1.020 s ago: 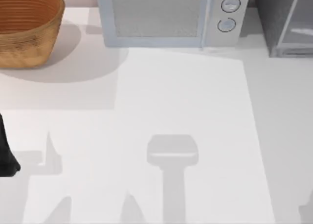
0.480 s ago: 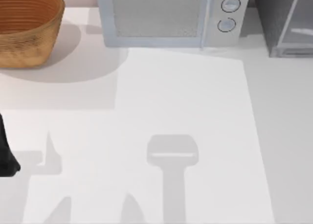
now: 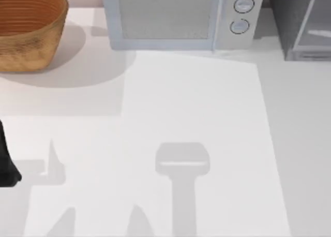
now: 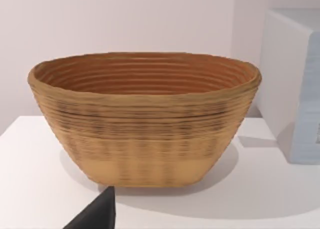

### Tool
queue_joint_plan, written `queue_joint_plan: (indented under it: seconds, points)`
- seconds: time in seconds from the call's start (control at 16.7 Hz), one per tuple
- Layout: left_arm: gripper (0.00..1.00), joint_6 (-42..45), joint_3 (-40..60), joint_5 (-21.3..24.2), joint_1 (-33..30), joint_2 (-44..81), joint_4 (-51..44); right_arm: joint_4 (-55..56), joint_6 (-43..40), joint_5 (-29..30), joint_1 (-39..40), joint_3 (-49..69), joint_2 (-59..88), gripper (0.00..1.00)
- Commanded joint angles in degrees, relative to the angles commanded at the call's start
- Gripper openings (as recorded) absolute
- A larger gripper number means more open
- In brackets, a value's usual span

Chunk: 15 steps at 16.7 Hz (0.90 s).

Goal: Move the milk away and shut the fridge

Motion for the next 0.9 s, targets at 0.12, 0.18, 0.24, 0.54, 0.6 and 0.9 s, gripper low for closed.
queue_joint_plan:
  seconds: [0.12, 0.18, 0.24, 0.54, 0.6, 0.9]
  points:
    - [1.00, 0.0, 0.0, 0.0, 0.0, 0.0, 0.0, -0.9, -7.8, -4.3, -7.6, 4.0, 7.6, 1.00]
    - [1.00, 0.0, 0.0, 0.0, 0.0, 0.0, 0.0, -1.3, -12.6, -6.7, -12.1, 6.2, 12.3, 1.00]
    - [1.00, 0.0, 0.0, 0.0, 0.0, 0.0, 0.0, -1.8, -18.0, -9.3, -16.9, 8.5, 17.4, 1.00]
    - [1.00, 0.0, 0.0, 0.0, 0.0, 0.0, 0.0, -3.3, -49.9, -23.5, -44.4, 19.3, 48.7, 1.00]
    - [1.00, 0.0, 0.0, 0.0, 0.0, 0.0, 0.0, -3.4, -56.6, -26.4, -50.1, 21.1, 55.5, 1.00]
    - [1.00, 0.0, 0.0, 0.0, 0.0, 0.0, 0.0, -2.4, -86.2, -39.0, -75.8, 28.4, 86.1, 1.00]
